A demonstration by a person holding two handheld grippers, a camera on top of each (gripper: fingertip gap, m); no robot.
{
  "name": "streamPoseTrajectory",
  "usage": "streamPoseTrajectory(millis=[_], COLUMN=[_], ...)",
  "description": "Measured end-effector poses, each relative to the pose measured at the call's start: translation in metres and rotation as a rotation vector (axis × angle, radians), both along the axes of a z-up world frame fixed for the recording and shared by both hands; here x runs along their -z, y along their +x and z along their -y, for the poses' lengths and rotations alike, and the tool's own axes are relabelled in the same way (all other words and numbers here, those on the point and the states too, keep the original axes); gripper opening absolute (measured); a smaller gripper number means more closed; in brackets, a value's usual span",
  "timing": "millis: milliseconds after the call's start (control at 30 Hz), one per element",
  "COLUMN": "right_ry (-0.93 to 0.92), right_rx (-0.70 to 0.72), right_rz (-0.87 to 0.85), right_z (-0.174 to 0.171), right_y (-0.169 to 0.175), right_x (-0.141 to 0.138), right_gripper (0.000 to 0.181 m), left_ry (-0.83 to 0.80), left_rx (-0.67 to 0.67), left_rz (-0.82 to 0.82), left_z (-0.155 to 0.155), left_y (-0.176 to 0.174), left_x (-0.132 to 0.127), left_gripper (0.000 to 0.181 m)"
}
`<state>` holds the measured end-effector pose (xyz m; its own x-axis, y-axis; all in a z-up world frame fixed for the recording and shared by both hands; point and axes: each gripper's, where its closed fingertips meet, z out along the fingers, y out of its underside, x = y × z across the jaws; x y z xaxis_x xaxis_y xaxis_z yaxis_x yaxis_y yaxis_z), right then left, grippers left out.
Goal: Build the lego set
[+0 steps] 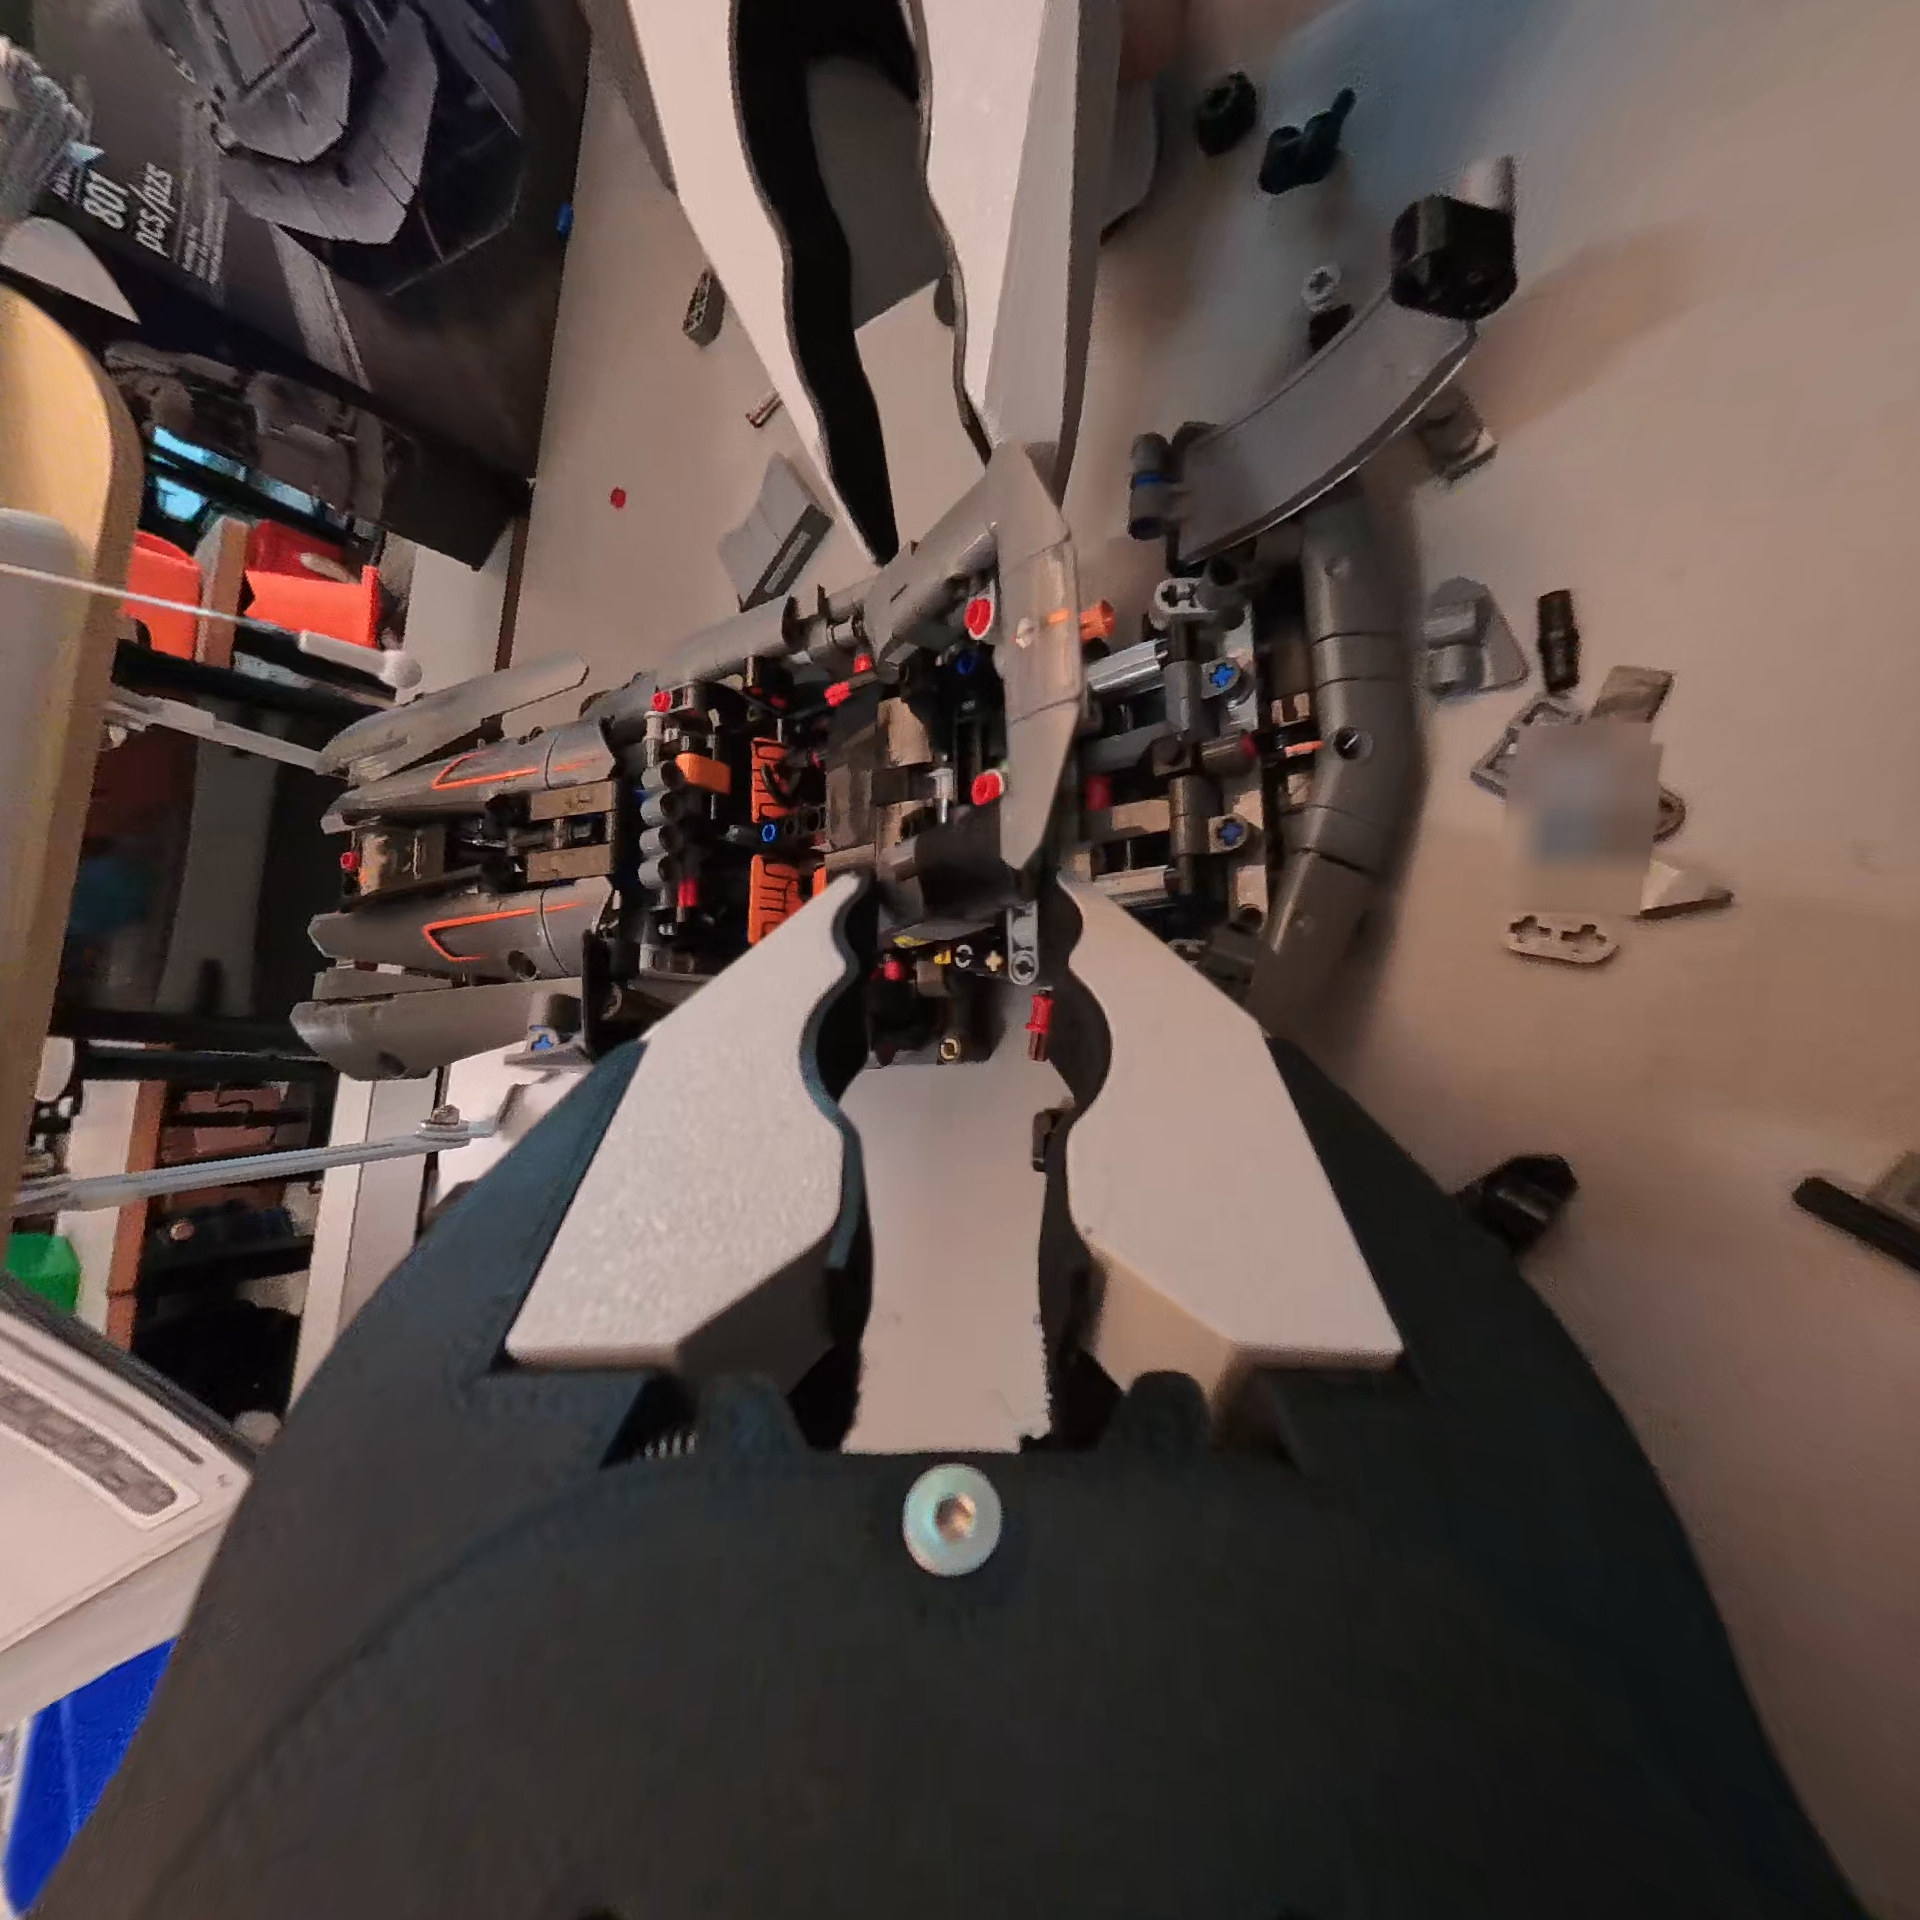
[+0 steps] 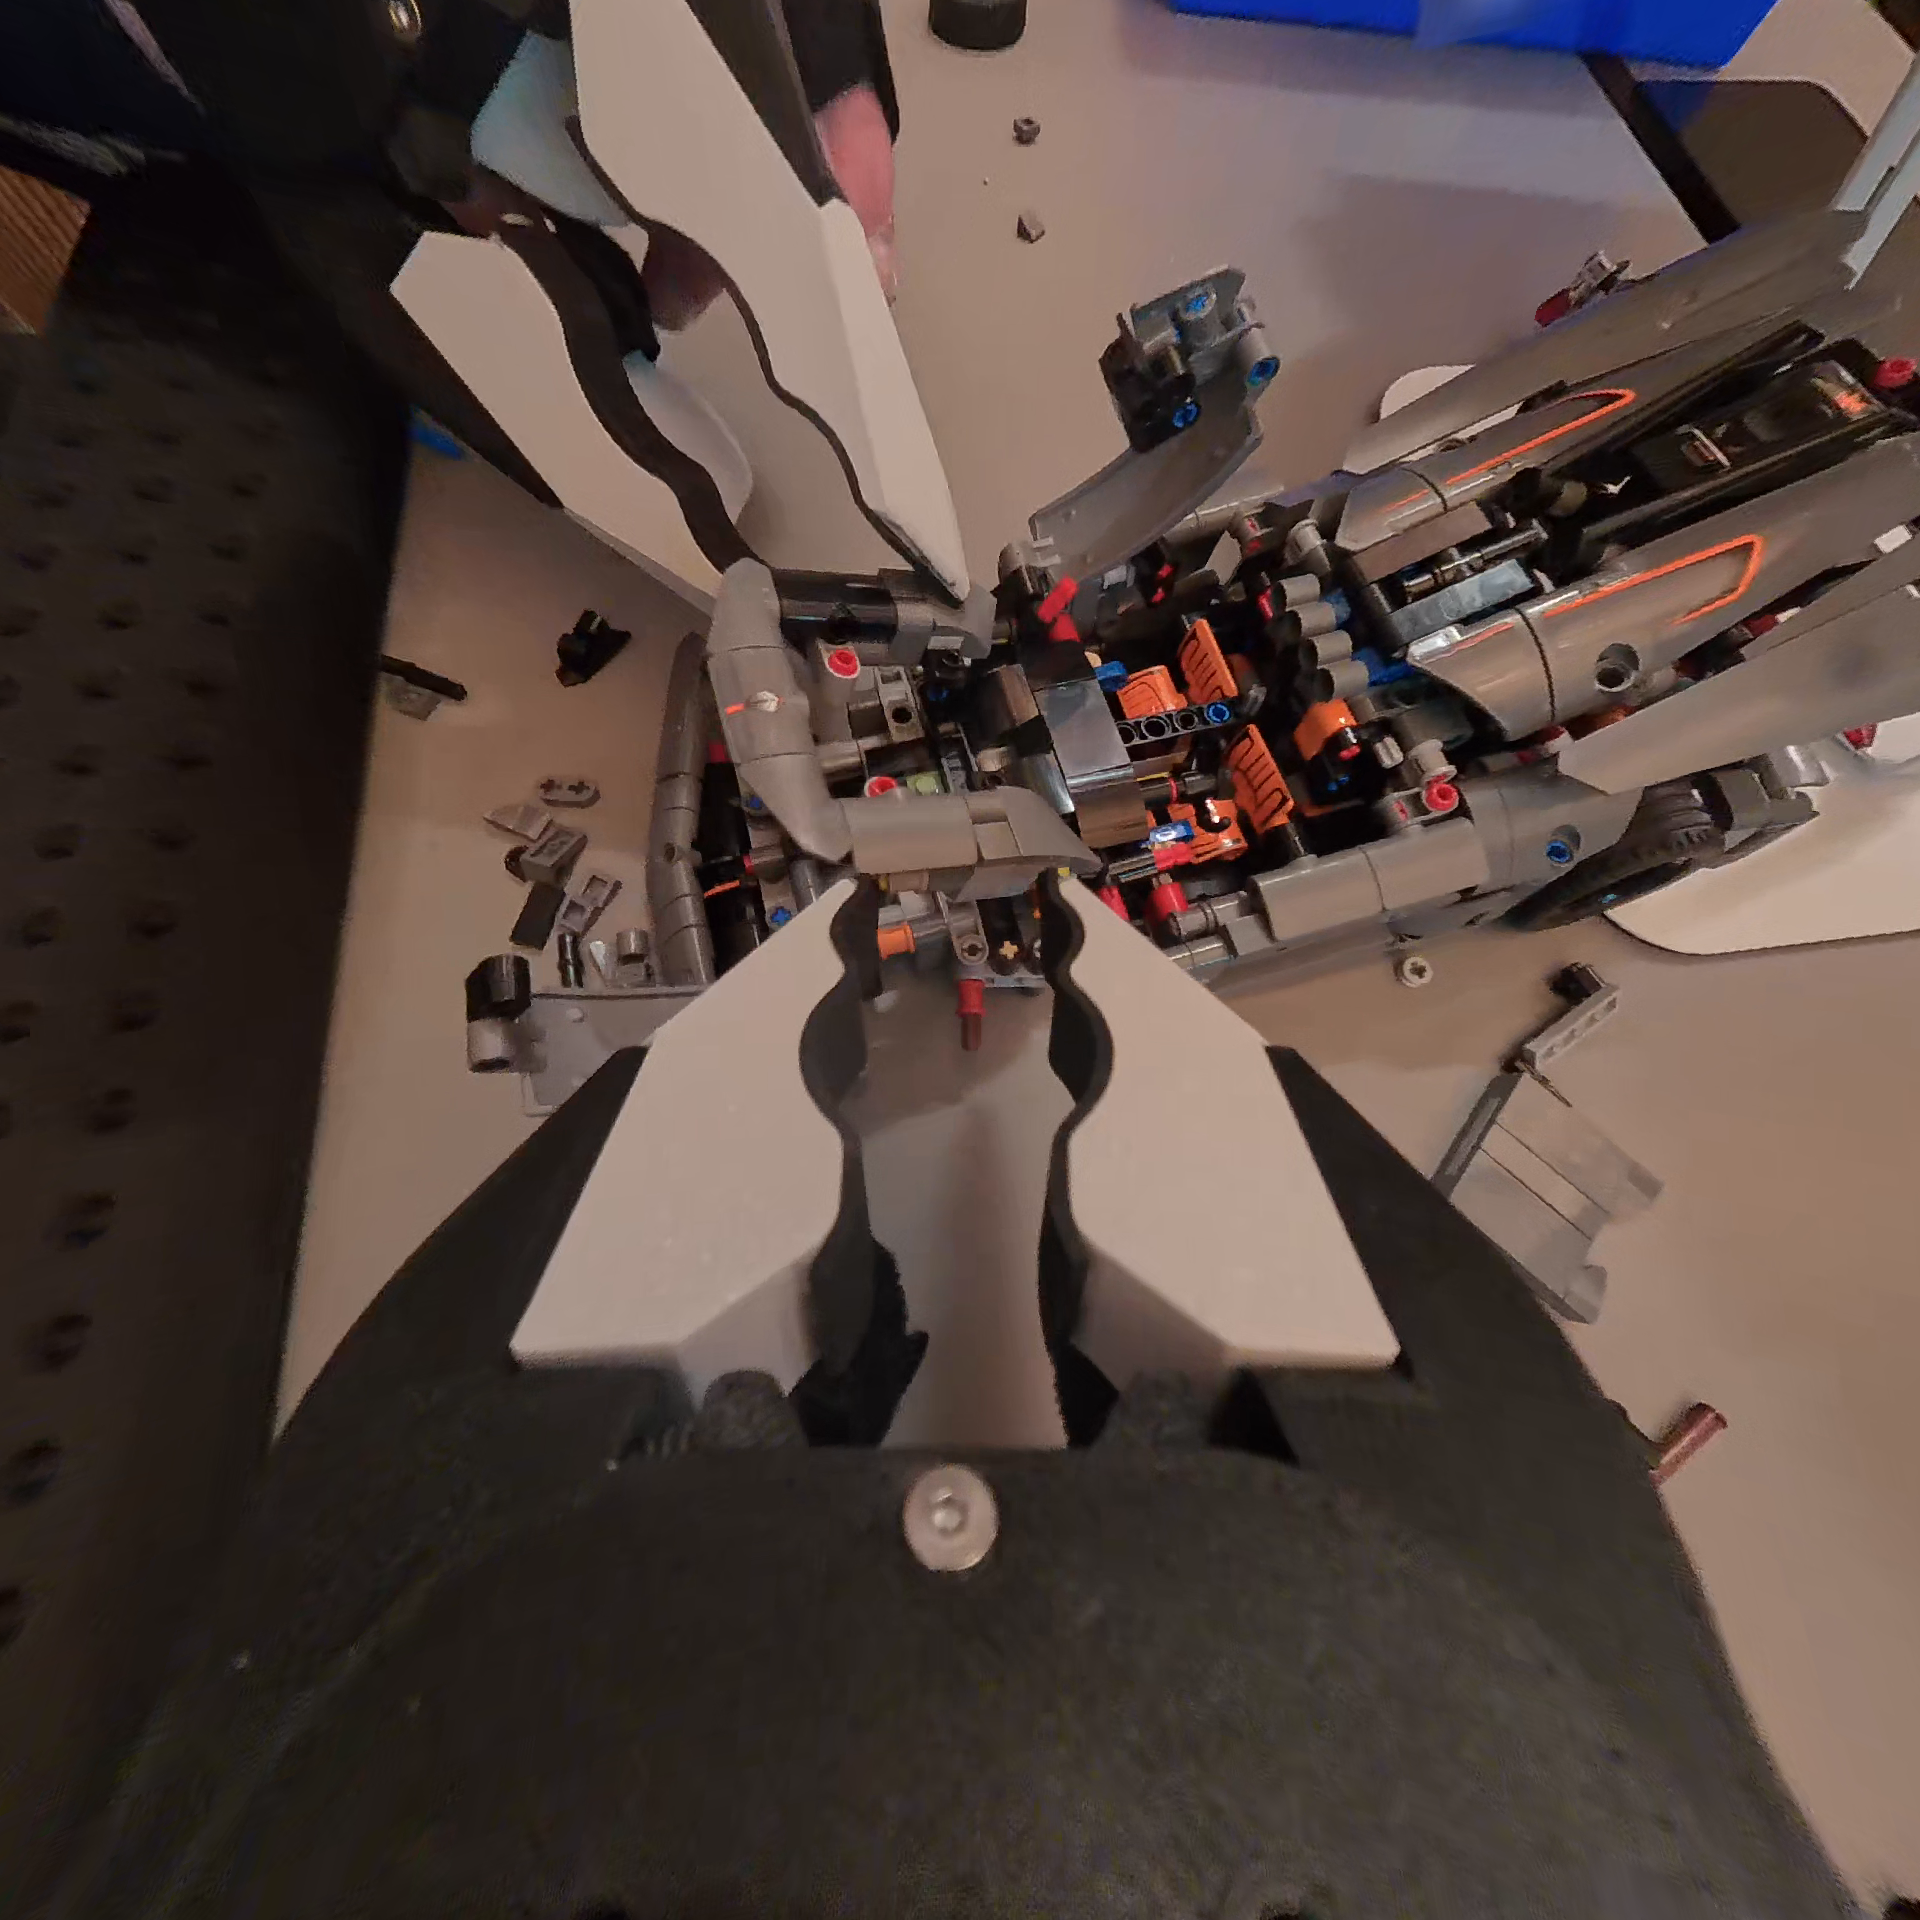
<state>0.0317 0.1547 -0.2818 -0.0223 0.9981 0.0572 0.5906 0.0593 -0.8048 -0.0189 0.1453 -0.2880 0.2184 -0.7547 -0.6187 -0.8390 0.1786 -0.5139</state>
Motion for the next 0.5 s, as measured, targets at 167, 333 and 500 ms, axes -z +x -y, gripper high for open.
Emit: streamPoseTrajectory(millis=[167,333,500], right_ry=[-0.073,-0.074,-0.08], right_rx=[0.026,0.065,0.083], right_rz=[-0.073,-0.081,-0.084], right_z=[-0.004,-0.012,-0.019], right_y=[-0.001,0.002,0.011], right_x=[-0.011,-0.013,-0.016], right_gripper=[0.025,0.029,0.031], left_ry=[-0.087,-0.194,-0.239], left_rx=[-0.032,-0.062,-0.051], left_rz=[0.102,0.178,0.211], left_z=[-0.003,-0.009,-0.006], left_y=[0.0,0.005,0.002], left_x=[-0.009,-0.008,-0.007], left_gripper=[0.022,0.024,0.033])
